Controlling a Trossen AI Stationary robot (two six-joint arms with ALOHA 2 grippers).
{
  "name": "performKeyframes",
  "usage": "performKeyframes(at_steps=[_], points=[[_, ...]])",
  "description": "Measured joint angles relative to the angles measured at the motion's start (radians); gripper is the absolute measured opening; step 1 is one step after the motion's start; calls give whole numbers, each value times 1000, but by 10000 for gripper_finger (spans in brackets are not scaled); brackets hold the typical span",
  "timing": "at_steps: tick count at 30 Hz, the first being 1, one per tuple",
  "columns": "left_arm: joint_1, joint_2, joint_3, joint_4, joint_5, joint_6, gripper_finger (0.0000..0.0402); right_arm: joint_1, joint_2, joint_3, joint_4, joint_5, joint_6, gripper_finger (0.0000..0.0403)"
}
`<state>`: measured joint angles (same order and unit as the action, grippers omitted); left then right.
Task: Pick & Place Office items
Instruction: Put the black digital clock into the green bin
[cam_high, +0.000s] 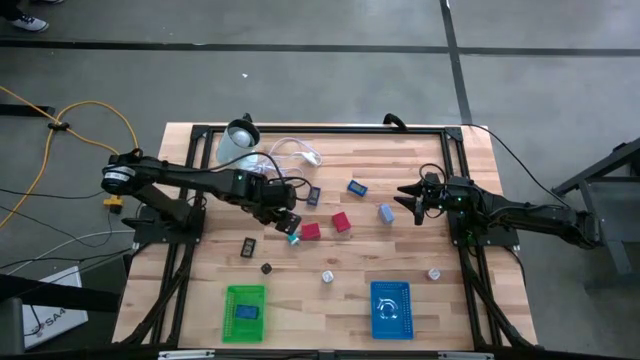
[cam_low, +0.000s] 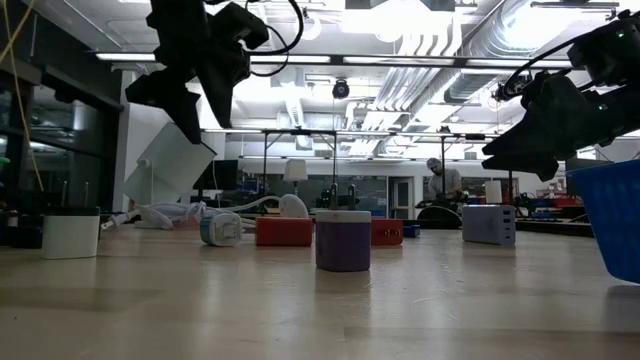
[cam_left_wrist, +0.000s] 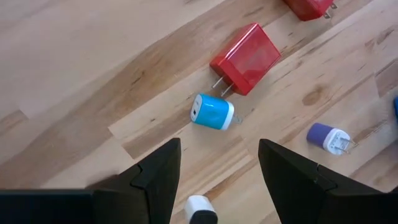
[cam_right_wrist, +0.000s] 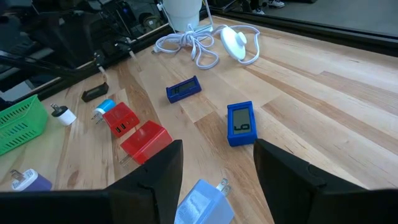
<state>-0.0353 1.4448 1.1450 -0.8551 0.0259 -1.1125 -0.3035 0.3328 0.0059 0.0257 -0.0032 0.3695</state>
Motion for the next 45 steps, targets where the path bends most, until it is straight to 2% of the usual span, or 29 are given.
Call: performKeyframes(at_steps=[7, 19, 23, 35, 45], points=[[0, 0, 0, 0, 3, -40, 209, 0, 0, 0, 0, 0, 0, 184], [-16, 1, 0, -1, -1, -416, 209, 0, 0, 0, 0, 0, 0, 184], [-16, 1, 0, -1, -1, -486, 209, 0, 0, 0, 0, 0, 0, 184], [-28, 1, 0, -13, 4, -490, 209, 0, 0, 0, 0, 0, 0, 184], [-101, -35, -1, -128, -21, -542, 209, 0, 0, 0, 0, 0, 0, 184]])
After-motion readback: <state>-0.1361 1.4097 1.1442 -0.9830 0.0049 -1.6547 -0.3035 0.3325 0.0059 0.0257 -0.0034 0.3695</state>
